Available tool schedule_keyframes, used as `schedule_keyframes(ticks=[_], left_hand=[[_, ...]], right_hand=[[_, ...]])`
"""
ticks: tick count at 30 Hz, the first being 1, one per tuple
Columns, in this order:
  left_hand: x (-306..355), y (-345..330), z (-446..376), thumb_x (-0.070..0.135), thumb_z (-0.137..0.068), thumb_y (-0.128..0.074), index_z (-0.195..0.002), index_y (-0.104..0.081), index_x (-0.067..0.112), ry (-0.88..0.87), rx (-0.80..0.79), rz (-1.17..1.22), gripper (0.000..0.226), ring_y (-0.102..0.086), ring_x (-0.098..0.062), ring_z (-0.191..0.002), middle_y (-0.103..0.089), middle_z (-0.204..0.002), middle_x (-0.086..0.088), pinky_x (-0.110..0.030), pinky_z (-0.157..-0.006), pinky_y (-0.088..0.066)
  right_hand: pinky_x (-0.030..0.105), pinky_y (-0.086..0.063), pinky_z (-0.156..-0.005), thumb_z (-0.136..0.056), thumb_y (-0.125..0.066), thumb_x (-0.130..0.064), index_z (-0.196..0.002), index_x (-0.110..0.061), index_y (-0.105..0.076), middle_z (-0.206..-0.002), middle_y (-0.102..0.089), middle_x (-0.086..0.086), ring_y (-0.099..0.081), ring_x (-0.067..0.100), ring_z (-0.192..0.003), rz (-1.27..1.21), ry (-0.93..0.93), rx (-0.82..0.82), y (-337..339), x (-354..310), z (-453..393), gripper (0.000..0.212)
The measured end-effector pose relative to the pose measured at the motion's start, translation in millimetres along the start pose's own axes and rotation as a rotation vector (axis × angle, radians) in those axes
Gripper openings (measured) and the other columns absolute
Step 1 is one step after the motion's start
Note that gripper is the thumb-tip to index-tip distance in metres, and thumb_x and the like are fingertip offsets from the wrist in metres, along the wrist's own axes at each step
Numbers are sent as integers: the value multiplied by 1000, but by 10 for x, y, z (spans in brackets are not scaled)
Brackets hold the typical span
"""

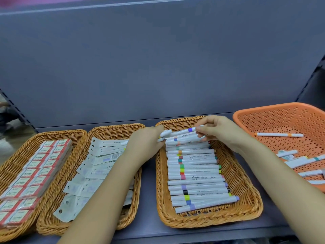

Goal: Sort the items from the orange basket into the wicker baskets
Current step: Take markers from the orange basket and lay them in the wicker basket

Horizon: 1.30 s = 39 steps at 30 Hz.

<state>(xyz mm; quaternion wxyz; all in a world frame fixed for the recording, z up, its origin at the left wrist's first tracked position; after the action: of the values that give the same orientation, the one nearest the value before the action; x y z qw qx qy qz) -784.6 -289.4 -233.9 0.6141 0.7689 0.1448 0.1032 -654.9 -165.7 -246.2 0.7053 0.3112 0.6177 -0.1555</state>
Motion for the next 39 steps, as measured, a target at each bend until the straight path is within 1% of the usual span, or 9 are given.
schedule_keyframes(ticks=[7, 13, 17, 19, 23, 27, 33, 36, 39], left_hand=[[-107, -30, 19, 36, -97, -46, -108, -48, 19, 37, -18, 7, 21, -59, -21, -85, -63, -95, -1, -26, -59, -36], [-30, 0, 3, 36, -98, -45, -112, -48, 18, 13, 4, -5, 23, -51, -16, -75, -63, -95, -1, -25, -58, -38], [-29, -5, 7, 36, -98, -45, -113, -47, 19, 15, -1, -10, 24, -49, -14, -73, -63, -96, -1, -24, -58, -37], [-30, -7, 5, 36, -98, -45, -113, -47, 19, 16, 0, -3, 23, -50, -14, -74, -63, -96, -1, -24, -58, -38], [-39, -23, 5, 37, -97, -45, -109, -48, 18, 18, -4, 1, 22, -54, -17, -76, -63, -93, -1, -26, -58, -38], [-66, -19, 15, 37, -96, -47, -111, -49, 18, 31, -4, 16, 24, -59, -21, -81, -63, -94, -2, -30, -61, -44], [-64, -47, 28, 37, -97, -47, -109, -50, 19, 39, -30, 41, 22, -59, -19, -82, -64, -96, -1, -30, -64, -47], [-35, -62, 16, 37, -97, -46, -105, -50, 18, 28, -37, 29, 21, -54, -18, -78, -62, -93, -1, -27, -60, -41], [13, -79, 2, 38, -96, -47, -102, -51, 18, 18, -41, 25, 22, -53, -18, -79, -62, -93, 0, -27, -60, -37]], right_hand=[[12, -50, -57, -85, -65, -3, -91, -8, -67, -72, -63, 4, -60, 9, -59, -26, 52, 104, 308, -75, 39, 8], [15, -54, -75, -92, -57, -6, -88, -18, -63, -97, -67, 3, -65, 7, -85, 23, 255, 174, 275, -481, 64, 13], [19, -41, -74, -96, -49, -15, -93, -15, -57, -93, -61, 0, -59, 13, -89, 628, 421, 165, -26, -714, 27, 9], [24, -31, -71, -100, -40, -21, -97, -10, -57, -92, -52, 2, -51, 18, -89, 898, 490, 75, -281, -667, -40, 20], [25, -28, -71, -100, -43, -26, -100, -9, -58, -92, -41, 0, -43, 17, -89, 1056, 431, -96, -636, -396, -207, 23], [27, -39, -80, -93, -55, -14, -114, -14, -60, -108, -56, 4, -50, 20, -101, 1152, 318, -253, -823, -90, -328, 22], [19, -41, -77, -92, -55, -7, -117, -19, -62, -115, -59, 0, -50, 9, -95, 1097, 232, -321, -726, -1, -327, 29], [15, -45, -74, -89, -62, -20, -107, -21, -65, -101, -65, -4, -56, 8, -87, 733, 225, -254, -637, -196, -245, 18], [22, -52, -73, -84, -69, -21, -93, -20, -65, -87, -68, -1, -60, 7, -74, 435, 236, -207, -677, -376, -111, 10]])
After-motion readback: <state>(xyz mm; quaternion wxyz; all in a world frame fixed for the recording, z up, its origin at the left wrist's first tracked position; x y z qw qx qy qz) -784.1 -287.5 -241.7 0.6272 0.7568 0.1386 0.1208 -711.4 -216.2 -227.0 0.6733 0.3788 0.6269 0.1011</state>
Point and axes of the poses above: each hand's wrist, its own z-axis away from the middle knuckle, its own y-axis out of the back of the hand, x = y × z, the point moved 9 cm from there along -z, towards the middle knuckle
